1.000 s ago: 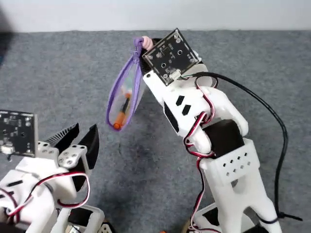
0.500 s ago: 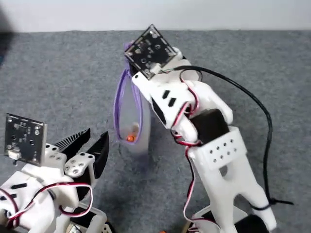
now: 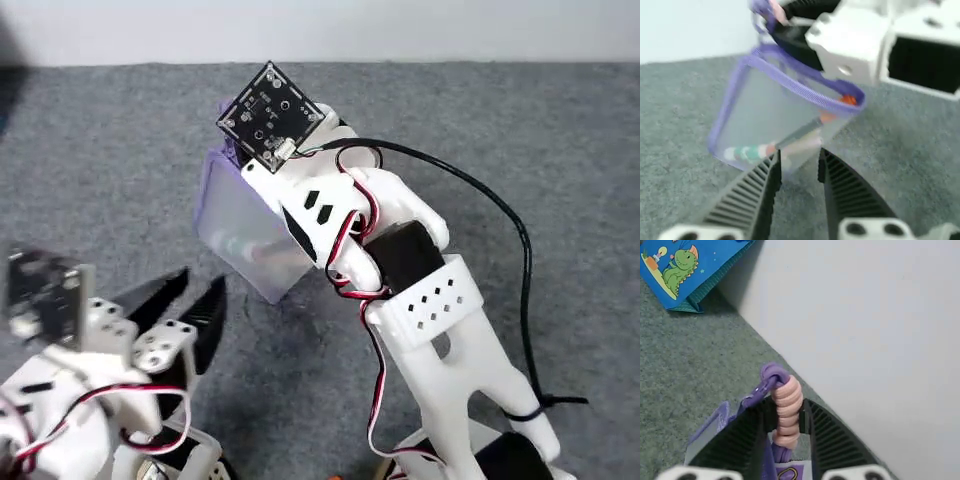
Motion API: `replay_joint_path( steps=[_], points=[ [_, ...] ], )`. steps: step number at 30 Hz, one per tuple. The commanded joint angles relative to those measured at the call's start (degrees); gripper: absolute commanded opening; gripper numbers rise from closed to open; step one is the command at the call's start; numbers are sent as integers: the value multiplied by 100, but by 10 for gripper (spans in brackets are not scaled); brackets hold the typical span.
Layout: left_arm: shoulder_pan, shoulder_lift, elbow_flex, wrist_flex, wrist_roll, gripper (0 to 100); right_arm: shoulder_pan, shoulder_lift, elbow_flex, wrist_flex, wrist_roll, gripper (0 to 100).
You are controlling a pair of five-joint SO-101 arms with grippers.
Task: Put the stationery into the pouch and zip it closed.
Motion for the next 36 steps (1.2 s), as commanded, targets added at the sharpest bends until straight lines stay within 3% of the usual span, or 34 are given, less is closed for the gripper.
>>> replay_joint_path(
  steps=[1,11,15,18,22,31,36],
  points=[
    [88,0,84,62,-44,119,-163,-242,-475,4,62,8],
    [-413,0,84,-9,-53,119,-400,-1262,-510,2844,62,8],
    [-589,0,84,-149,-114,122,-426,-1525,-501,3371,62,8],
    [-580,18,84,-149,-352,122,-426,-1648,-492,3424,79,8],
    [-571,35,84,-149,-554,123,-409,-1622,-492,3371,695,8],
    [-589,0,84,-149,-659,123,-154,-1675,97,2026,1292,8],
    [-598,-9,84,-281,-642,123,-602,-1675,123,1798,1609,8]
  ],
)
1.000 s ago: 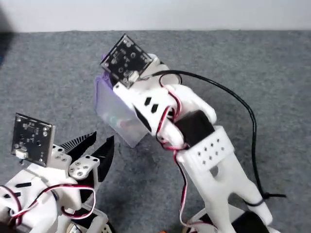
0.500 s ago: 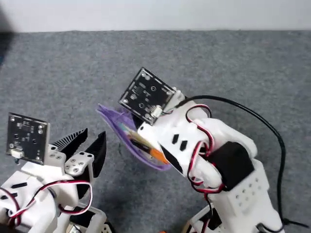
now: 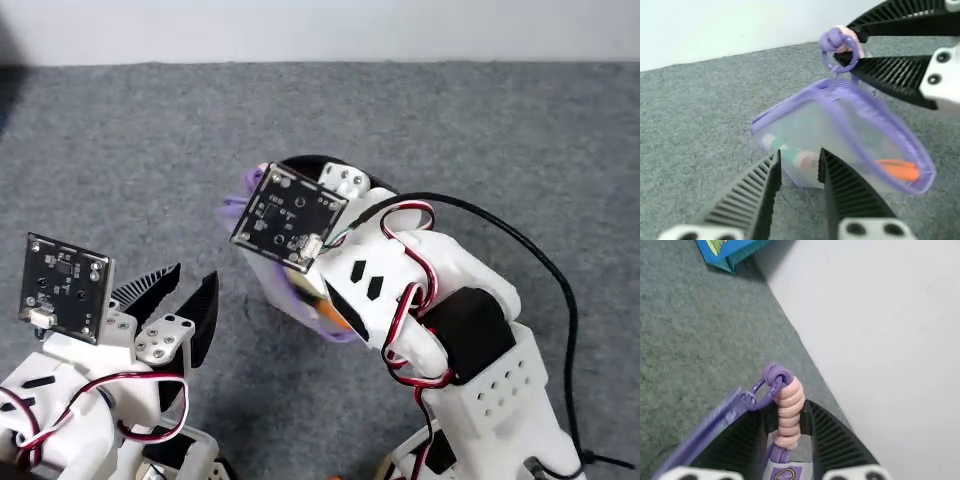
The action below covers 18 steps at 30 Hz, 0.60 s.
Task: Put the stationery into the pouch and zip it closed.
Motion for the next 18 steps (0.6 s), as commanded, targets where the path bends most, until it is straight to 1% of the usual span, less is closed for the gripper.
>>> replay_joint_path(
  steps=[1,3,8,10,12,15,18],
  points=[
    [-44,-9,-22,-246,-35,123,-286,-154,-35,-189,220,8],
    [-246,-9,-22,-352,-26,123,-382,-154,-26,-163,220,8],
    [-1618,0,-13,-818,-53,123,-382,-154,-26,-154,202,8],
    [-1969,35,31,-1029,-26,123,-391,-154,-26,-154,185,8],
    [-2092,18,268,-1380,-18,123,-409,-154,-26,-154,185,8],
    [-2101,9,778,-1873,18,123,-620,-154,-26,-145,185,8],
    [-2092,26,1165,-2321,431,123,-822,-154,-26,13,185,8]
  ],
)
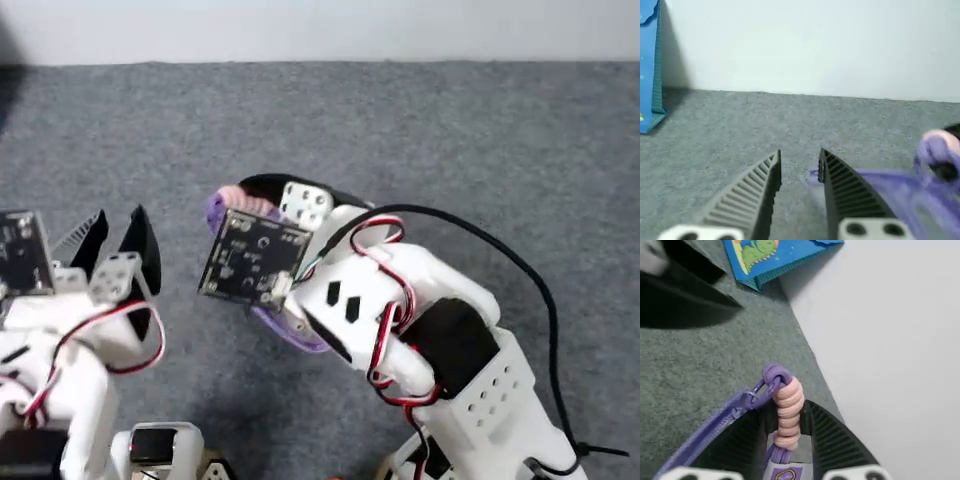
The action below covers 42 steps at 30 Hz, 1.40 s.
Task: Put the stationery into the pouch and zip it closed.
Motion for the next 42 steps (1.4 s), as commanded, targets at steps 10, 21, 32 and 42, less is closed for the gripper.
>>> replay_joint_path(
  steps=[10,21,32,42],
  points=[
    [105,35,848,-1029,545,123,-207,-163,-26,171,18,8],
    [1310,-18,963,-35,-229,120,-136,-163,-44,171,44,8],
    [1354,-422,936,571,-563,119,444,-400,-26,110,53,8],
    [1785,-923,971,1090,-316,123,769,-136,-53,-884,-176,8]
  ],
)
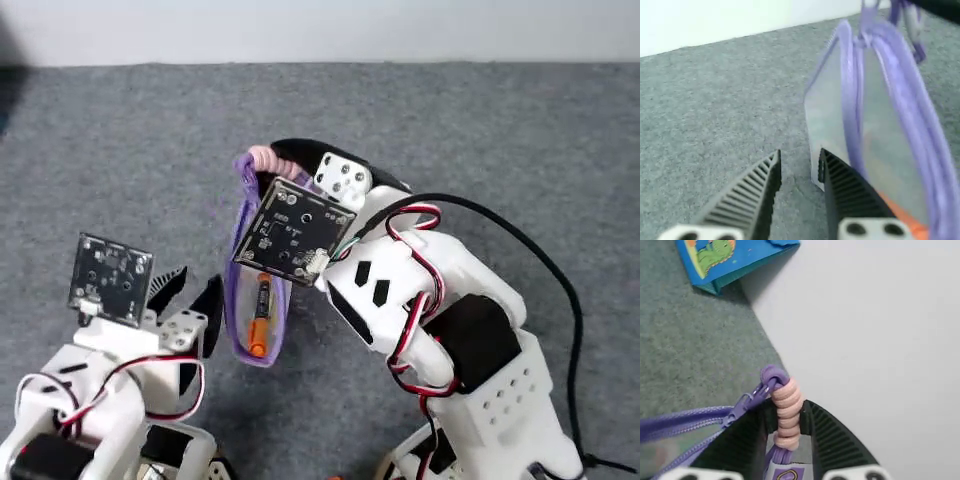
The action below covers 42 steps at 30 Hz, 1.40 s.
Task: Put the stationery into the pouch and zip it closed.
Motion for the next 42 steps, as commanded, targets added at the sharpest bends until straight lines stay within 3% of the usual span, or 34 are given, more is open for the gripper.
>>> replay_joint_path(
  steps=[1,6,14,20,31,39,42],
  points=[
    [70,-62,-22,26,255,123,66,75,-53,-338,-299,8],
    [114,-35,-13,-18,536,123,22,356,-62,-752,-730,8],
    [466,-35,444,-607,659,123,-277,505,-62,-708,-527,8],
    [1134,-35,462,-598,659,122,-295,356,-158,-31,-114,8],
    [1169,-26,488,-633,651,123,-180,-277,-290,2158,-141,8],
    [1125,-70,259,-589,651,123,-268,-338,-273,2422,-677,8],
    [791,-53,-66,-510,624,123,-453,-382,-44,2422,-668,8]
  ],
)
